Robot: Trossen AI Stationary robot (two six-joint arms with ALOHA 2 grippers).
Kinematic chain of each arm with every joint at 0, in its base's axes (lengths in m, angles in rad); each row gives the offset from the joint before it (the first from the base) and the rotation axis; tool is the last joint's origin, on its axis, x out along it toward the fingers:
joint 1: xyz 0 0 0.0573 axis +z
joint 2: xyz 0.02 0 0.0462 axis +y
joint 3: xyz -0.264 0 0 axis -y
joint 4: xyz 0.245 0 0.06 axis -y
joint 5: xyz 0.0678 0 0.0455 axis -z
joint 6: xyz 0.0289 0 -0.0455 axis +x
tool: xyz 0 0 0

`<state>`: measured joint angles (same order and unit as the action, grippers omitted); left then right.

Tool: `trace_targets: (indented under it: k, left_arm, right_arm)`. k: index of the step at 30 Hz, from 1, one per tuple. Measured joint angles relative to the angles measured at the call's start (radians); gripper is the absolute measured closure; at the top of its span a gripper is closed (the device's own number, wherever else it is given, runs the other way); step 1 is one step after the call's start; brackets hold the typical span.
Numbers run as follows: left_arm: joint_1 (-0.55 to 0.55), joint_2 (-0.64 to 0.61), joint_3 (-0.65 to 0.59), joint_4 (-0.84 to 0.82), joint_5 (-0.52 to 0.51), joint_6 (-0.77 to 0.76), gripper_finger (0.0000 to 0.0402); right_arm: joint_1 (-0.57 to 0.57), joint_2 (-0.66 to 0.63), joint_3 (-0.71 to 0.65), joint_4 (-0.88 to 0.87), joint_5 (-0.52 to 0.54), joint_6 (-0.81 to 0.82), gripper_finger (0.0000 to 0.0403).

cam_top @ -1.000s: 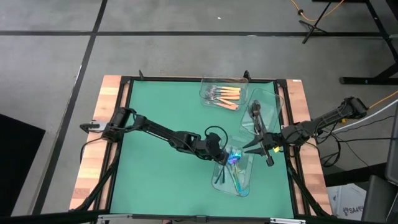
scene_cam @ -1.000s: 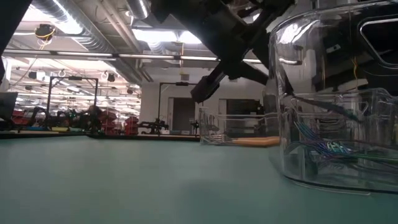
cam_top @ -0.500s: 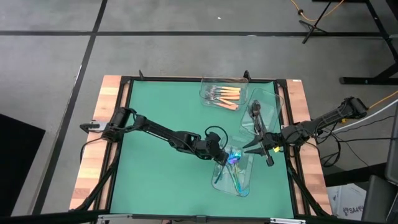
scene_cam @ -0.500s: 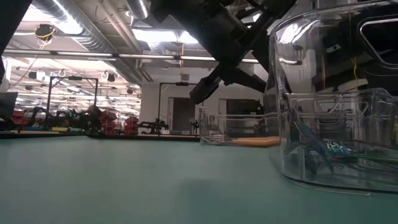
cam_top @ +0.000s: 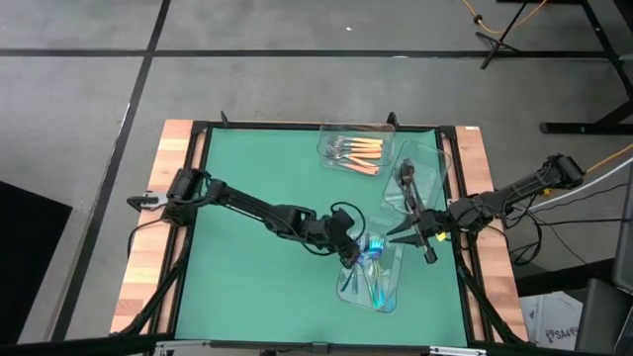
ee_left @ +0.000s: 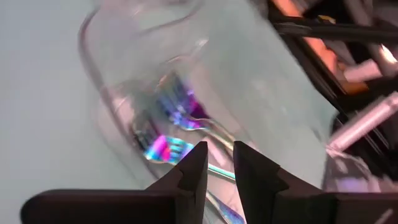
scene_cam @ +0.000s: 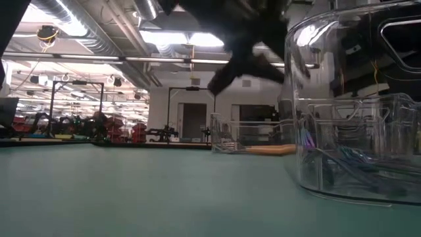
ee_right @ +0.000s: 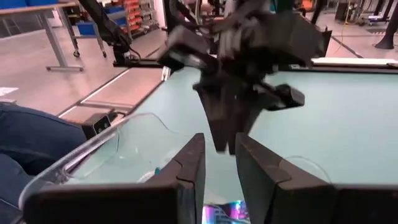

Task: Sort silverware by color (type)
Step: Return to Home Position

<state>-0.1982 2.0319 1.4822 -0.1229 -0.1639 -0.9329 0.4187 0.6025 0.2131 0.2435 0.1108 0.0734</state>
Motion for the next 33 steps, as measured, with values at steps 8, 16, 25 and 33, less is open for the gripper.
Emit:
trace_targets:
  k: [8,16,25,33]
  left_arm:
    - [0.004,-0.175,0.000,-0.026,0.000,0.357,0.0331]
    - [0.002,-0.454,0.000,-0.156,-0.096,0.668,0.0331]
    - [-0.060,-0.832,-0.088,-0.350,-0.312,0.910,0.0331]
    - [-0.130,-1.259,-0.533,-0.258,-0.364,0.912,0.0331]
  right_arm:
    - [0.000,-0.084,0.000,-0.004,0.000,0.000,0.0325]
    - [0.000,-0.152,0.001,-0.015,0.000,0.034,0.0325]
    - [0.000,-0.156,0.001,-0.018,0.028,0.052,0.0325]
    - [0.000,-0.170,0.001,0.000,0.103,0.058,0.0325]
